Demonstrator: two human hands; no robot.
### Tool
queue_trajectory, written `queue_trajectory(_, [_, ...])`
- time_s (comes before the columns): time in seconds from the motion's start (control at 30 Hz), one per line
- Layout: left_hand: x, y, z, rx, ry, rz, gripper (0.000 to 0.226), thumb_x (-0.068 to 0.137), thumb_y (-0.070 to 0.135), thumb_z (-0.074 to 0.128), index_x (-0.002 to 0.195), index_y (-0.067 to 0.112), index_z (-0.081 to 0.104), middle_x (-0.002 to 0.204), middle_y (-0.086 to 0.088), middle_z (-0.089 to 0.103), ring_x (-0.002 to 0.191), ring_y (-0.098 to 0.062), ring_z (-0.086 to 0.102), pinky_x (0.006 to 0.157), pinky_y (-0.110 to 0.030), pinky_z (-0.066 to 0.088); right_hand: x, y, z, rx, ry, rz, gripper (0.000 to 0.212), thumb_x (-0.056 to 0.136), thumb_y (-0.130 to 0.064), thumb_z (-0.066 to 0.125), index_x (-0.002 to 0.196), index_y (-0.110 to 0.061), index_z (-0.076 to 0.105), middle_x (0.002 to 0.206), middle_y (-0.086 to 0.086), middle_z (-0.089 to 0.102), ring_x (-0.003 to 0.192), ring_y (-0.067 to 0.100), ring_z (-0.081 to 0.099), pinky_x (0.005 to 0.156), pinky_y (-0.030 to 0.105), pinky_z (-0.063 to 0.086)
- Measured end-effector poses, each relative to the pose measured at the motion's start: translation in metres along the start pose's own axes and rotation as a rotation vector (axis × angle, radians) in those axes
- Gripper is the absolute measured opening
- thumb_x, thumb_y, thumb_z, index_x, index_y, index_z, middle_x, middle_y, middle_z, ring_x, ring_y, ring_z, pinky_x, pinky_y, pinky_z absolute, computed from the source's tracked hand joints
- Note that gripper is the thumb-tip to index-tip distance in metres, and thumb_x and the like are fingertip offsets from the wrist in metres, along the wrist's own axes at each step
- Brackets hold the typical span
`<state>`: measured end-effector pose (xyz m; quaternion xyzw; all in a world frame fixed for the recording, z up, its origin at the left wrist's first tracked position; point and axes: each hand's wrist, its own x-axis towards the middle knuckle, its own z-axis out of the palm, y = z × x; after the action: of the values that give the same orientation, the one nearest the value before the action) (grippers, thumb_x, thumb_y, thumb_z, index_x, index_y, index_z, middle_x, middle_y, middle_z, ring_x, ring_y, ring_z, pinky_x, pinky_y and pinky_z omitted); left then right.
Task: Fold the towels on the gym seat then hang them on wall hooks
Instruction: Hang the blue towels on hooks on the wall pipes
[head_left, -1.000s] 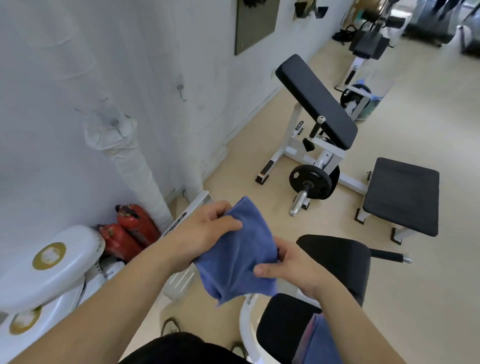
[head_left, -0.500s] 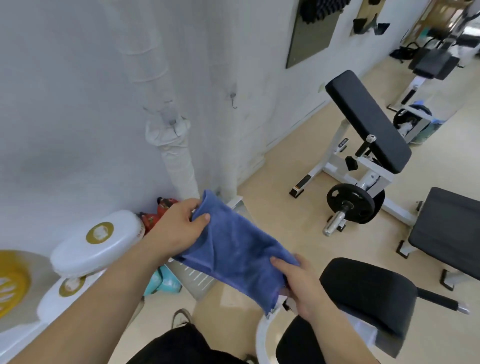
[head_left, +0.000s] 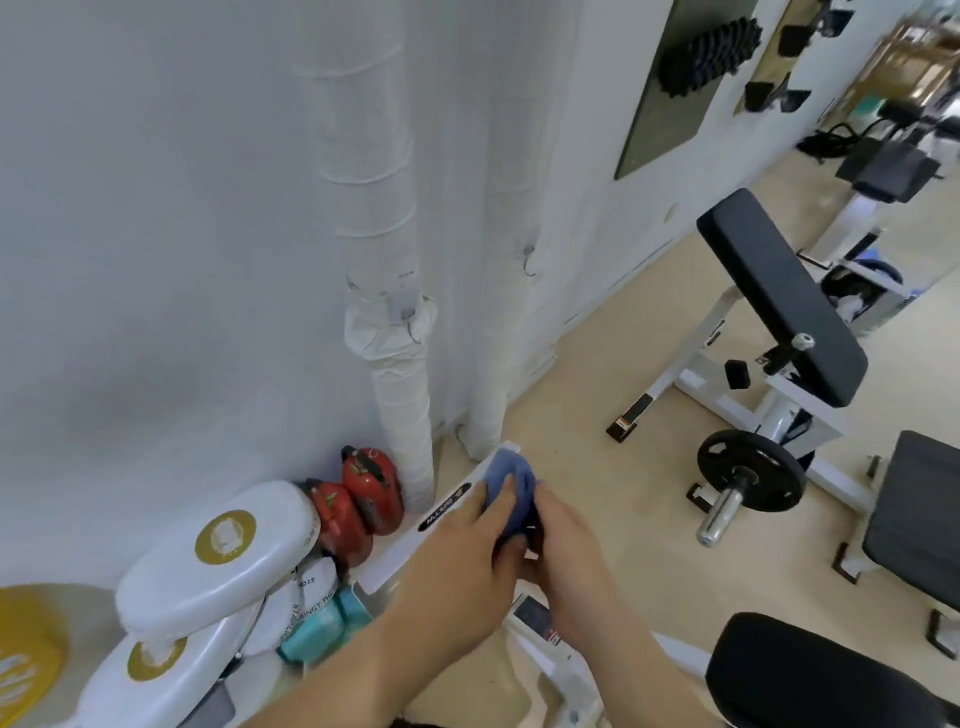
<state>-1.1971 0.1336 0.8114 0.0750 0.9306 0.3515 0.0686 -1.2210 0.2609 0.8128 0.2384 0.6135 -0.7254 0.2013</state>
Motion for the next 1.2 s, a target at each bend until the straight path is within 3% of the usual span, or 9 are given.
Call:
queue_trajectory(0.13, [0.018, -0.013, -0.013, 0.106, -0.053, 0.048, 0.058, 0.105, 0.051, 0.036, 0.158, 0.053, 0.012, 0.171, 0.013, 0.010, 0.152, -0.012, 0.025, 0.118, -0.032, 0.037, 0.020, -0.028, 0.009, 0.137, 0.024, 0.047, 0.038, 0.102, -0.052, 0.051, 0.109, -0.023, 0.075, 0.107, 0.011, 0.080, 0.101, 0.029, 0.076, 0.086, 0.050, 0.062])
queue_trajectory(0.23, [0.035, -0.010, -0.028, 0.000, -0.039, 0.115, 0.047, 0.101, 0.057, 0.037, 0.147, 0.062, 0.031, 0.168, 0.015, 0.022, 0.152, -0.001, 0.026, 0.120, -0.031, 0.035, 0.035, -0.049, 0.009, 0.159, -0.047, 0.048, 0.043, 0.092, -0.049, 0.071, 0.123, -0.020, 0.069, 0.113, 0.011, 0.078, 0.104, 0.031, 0.076, 0.085, 0.047, 0.061])
queue_trajectory(0.33, [0.071, -0.005, -0.052, -0.355, 0.105, -0.109, 0.019, 0.103, 0.043, 0.050, 0.117, 0.049, 0.063, 0.130, 0.022, 0.066, 0.123, 0.004, 0.059, 0.098, -0.021, 0.052, 0.058, -0.076, 0.003, 0.170, -0.119, 0.015, 0.038, 0.092, -0.019, 0.071, 0.127, -0.006, 0.067, 0.116, 0.018, 0.076, 0.108, 0.037, 0.073, 0.092, 0.055, 0.059])
queue_trajectory(0.4, [0.098, -0.007, -0.068, -0.468, 0.230, -0.352, 0.016, 0.099, 0.042, 0.059, 0.115, 0.046, 0.057, 0.120, 0.022, 0.065, 0.106, -0.002, 0.065, 0.088, -0.018, 0.054, 0.074, -0.099, -0.001, 0.228, -0.228, 0.023, 0.039, 0.092, -0.017, 0.065, 0.128, -0.002, 0.068, 0.121, 0.022, 0.074, 0.115, 0.039, 0.070, 0.103, 0.058, 0.052])
queue_trajectory(0.5, [0.129, -0.008, -0.088, -0.700, 0.266, -0.512, 0.058, 0.086, 0.048, 0.077, 0.134, 0.027, 0.054, 0.126, 0.007, 0.067, 0.109, -0.016, 0.067, 0.093, -0.030, 0.055, 0.094, -0.135, -0.005, 0.332, -0.402, 0.040, 0.038, 0.094, -0.017, 0.060, 0.124, 0.004, 0.070, 0.128, 0.028, 0.068, 0.121, 0.044, 0.065, 0.106, 0.056, 0.045])
queue_trajectory(0.6, [0.152, -0.009, -0.106, -1.366, 0.193, -0.540, 0.052, 0.086, 0.030, 0.080, 0.131, 0.007, 0.066, 0.126, -0.017, 0.072, 0.121, -0.036, 0.067, 0.112, -0.051, 0.047, 0.111, -0.164, -0.004, 0.400, -0.565, 0.035, 0.053, 0.087, -0.015, 0.063, 0.137, 0.005, 0.060, 0.138, 0.028, 0.062, 0.133, 0.048, 0.055, 0.120, 0.061, 0.031])
queue_trajectory(0.67, [0.160, -0.006, -0.115, -1.519, 0.192, -0.521, 0.052, 0.088, 0.026, 0.077, 0.132, 0.002, 0.065, 0.132, -0.022, 0.068, 0.130, -0.041, 0.060, 0.121, -0.055, 0.034, 0.119, -0.180, -0.005, 0.416, -0.640, 0.025, 0.049, 0.090, -0.015, 0.058, 0.136, 0.002, 0.061, 0.137, 0.026, 0.063, 0.132, 0.049, 0.055, 0.121, 0.062, 0.029])
queue_trajectory(0.93, [0.170, 0.048, -0.193, -1.207, 0.429, -0.279, 0.032, 0.095, 0.012, 0.065, 0.126, 0.007, 0.069, 0.122, -0.016, 0.075, 0.116, -0.033, 0.071, 0.100, -0.045, 0.052, 0.143, -0.266, 0.002, -0.234, -0.695, -0.279, 0.075, 0.072, -0.027, 0.082, 0.142, -0.018, 0.056, 0.134, 0.004, 0.070, 0.123, 0.028, 0.067, 0.113, 0.059, 0.044])
queue_trajectory(1.2, [0.177, 0.096, -0.272, -0.894, 0.405, -0.123, 0.028, 0.104, 0.026, 0.055, 0.127, 0.017, 0.067, 0.121, -0.007, 0.076, 0.113, -0.024, 0.073, 0.092, -0.034, 0.055, 0.128, -0.381, 0.059, -0.314, -0.903, -0.453, 0.044, 0.091, -0.020, 0.075, 0.132, -0.007, 0.065, 0.131, 0.015, 0.070, 0.125, 0.033, 0.066, 0.106, 0.047, 0.049])
